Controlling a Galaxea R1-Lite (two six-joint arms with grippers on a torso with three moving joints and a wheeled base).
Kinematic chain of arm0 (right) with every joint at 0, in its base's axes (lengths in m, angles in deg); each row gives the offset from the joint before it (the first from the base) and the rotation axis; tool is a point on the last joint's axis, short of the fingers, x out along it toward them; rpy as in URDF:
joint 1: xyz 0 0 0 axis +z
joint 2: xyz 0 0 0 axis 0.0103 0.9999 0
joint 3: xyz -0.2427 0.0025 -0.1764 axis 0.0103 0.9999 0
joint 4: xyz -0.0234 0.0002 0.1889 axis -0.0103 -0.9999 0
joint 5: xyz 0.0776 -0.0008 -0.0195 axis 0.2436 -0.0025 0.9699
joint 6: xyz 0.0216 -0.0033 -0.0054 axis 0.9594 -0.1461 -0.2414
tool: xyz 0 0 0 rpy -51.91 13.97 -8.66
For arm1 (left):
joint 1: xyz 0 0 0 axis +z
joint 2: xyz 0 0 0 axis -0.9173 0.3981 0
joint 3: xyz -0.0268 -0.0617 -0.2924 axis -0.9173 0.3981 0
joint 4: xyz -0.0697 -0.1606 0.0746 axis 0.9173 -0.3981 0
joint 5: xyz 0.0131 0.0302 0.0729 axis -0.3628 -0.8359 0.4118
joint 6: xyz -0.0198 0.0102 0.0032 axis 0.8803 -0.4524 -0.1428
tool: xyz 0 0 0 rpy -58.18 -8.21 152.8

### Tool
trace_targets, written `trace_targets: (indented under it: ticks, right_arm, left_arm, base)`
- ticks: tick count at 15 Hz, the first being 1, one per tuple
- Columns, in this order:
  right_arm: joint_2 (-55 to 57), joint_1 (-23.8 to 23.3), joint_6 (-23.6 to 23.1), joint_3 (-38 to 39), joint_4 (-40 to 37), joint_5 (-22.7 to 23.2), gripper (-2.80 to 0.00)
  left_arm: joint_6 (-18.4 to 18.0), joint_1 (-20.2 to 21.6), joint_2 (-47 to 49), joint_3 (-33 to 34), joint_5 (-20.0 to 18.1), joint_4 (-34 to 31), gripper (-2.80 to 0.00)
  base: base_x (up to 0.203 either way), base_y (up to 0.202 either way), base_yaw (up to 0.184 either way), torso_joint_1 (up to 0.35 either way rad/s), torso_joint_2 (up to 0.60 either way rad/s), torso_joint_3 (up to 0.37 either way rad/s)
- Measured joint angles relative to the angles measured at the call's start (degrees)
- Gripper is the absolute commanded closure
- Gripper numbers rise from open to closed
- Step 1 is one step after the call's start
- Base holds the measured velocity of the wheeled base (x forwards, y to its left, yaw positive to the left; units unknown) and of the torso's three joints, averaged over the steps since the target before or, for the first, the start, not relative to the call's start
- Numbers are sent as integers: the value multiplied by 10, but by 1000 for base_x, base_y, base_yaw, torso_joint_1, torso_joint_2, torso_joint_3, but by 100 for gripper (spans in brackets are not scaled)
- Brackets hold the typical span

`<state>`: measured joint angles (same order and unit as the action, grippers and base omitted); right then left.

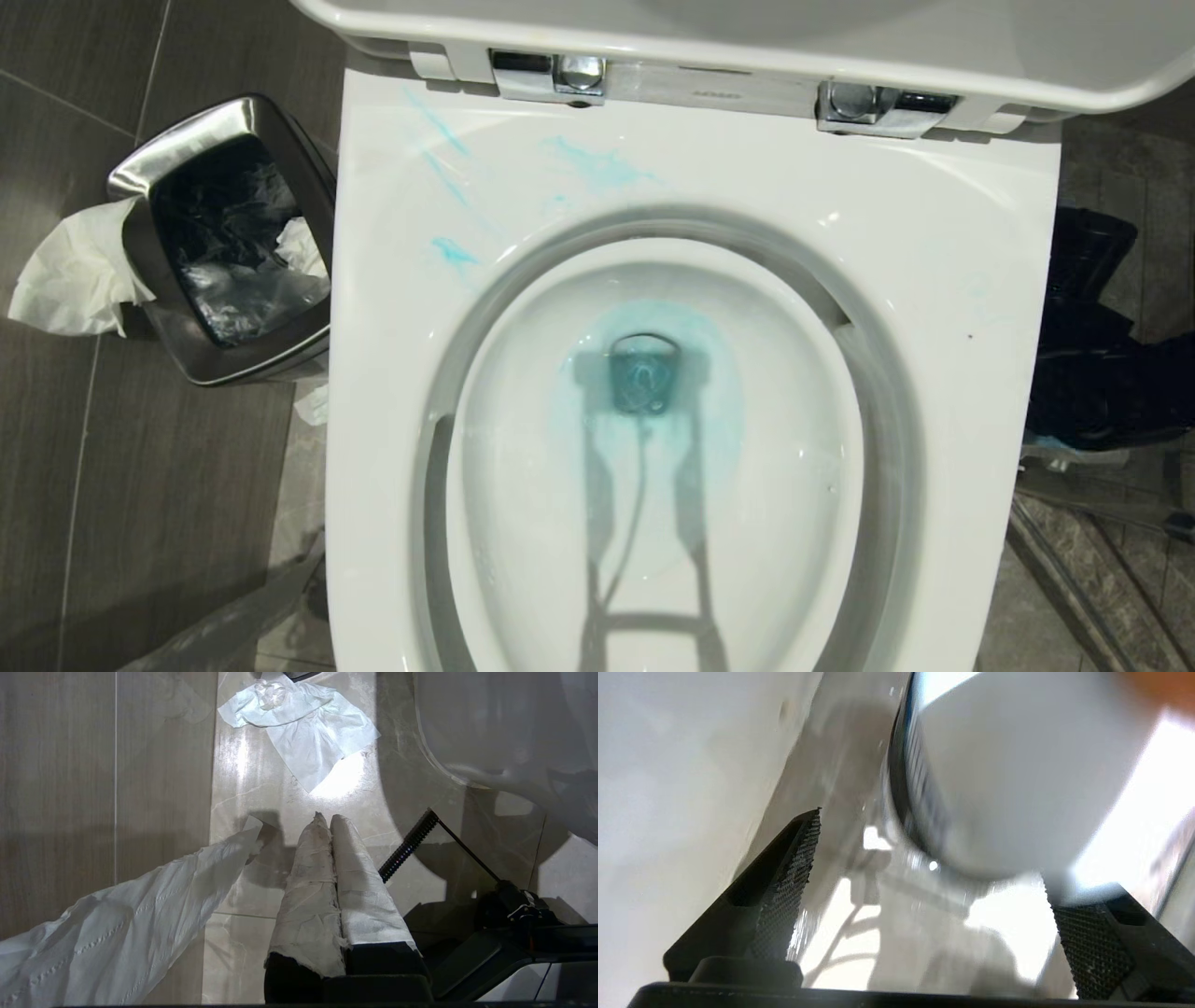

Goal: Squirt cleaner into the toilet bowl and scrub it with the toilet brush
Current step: Place the cleaning agent on the floor

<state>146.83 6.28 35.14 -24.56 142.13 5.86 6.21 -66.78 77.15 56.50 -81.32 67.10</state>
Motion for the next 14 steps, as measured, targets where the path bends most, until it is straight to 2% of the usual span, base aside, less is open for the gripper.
trace_targets:
  ticks: [5, 12, 13, 14]
  right_arm:
    - [-48, 0, 3, 95, 0, 0, -280]
    - [-177, 0, 3, 223, -2, -3, -280]
    - [-199, 0, 3, 237, -3, -6, 0]
    - [-219, 0, 3, 250, -4, -11, 0]
  left_arm:
    - [0, 0, 0, 0, 0, 0, 0]
    - [0, 0, 0, 0, -1, 0, 0]
    - [1, 0, 0, 0, -1, 0, 0]
    - [2, 0, 0, 0, -1, 0, 0]
  base:
    - [0, 0, 0, 0, 0, 0]
    - [0, 0, 0, 0, 0, 0]
    - [0, 0, 0, 0, 0, 0]
    - [0, 0, 0, 0, 0, 0]
